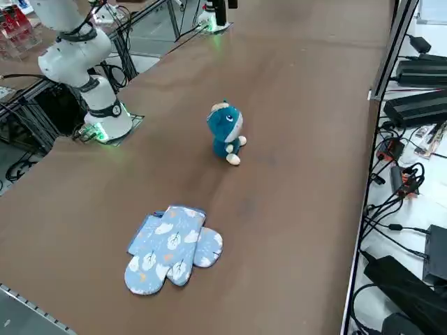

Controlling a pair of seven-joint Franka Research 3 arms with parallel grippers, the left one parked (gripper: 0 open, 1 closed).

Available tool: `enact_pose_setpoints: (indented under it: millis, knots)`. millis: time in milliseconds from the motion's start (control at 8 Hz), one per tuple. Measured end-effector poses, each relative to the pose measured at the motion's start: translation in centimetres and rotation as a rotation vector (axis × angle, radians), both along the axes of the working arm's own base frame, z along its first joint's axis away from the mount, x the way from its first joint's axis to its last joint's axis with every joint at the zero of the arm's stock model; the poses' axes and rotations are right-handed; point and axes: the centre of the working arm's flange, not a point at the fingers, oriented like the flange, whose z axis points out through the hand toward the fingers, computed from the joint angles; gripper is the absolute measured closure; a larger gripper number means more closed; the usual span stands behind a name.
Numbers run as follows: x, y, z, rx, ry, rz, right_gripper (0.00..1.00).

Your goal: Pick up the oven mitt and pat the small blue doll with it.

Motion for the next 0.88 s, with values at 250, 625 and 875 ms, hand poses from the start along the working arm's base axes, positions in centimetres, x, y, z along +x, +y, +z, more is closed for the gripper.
enact_pose_setpoints:
  millis: [250,625,875]
  knots:
    - [-0.6,-0.4,-1.1,-0.009,0.012,-0.017,0.0]
    - [-2.4,-0.7,-1.5,-0.012,0.015,-0.009,0.0]
    - [-2.9,-0.9,-0.7,-0.011,0.0,-0.01,0.0]
